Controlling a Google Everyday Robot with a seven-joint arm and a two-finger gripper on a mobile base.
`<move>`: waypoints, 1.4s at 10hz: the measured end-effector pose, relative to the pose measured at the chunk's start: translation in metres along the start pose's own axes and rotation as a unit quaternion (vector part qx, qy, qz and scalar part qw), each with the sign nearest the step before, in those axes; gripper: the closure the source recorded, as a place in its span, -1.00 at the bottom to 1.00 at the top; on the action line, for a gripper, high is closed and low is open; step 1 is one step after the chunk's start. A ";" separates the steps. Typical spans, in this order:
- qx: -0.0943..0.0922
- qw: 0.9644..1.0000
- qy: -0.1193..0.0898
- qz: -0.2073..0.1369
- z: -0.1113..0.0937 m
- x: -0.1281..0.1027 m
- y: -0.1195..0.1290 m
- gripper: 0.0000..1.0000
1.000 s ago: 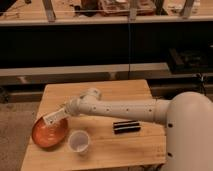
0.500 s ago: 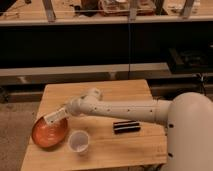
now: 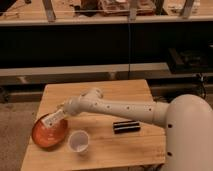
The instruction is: Place the bottle in the ceramic bowl
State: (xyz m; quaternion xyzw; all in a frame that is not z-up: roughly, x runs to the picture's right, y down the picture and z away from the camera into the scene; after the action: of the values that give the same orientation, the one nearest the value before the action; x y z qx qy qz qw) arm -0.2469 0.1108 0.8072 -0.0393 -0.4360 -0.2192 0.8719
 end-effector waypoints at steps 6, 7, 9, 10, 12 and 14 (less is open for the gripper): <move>0.014 0.990 -0.090 -0.103 0.006 -0.033 -0.003 1.00; 0.017 0.988 -0.099 -0.118 0.008 -0.040 -0.004 1.00; 0.019 0.984 -0.114 -0.138 0.013 -0.051 -0.005 1.00; 0.019 0.982 -0.118 -0.147 0.015 -0.055 -0.006 1.00; 0.022 0.978 -0.126 -0.168 0.018 -0.063 -0.007 0.74; 0.022 0.974 -0.131 -0.184 0.019 -0.067 -0.006 0.42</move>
State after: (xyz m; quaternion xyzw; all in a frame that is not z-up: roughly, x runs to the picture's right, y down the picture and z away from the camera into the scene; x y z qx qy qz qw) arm -0.2983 0.1337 0.7657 0.0320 -0.5505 -0.3593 0.7529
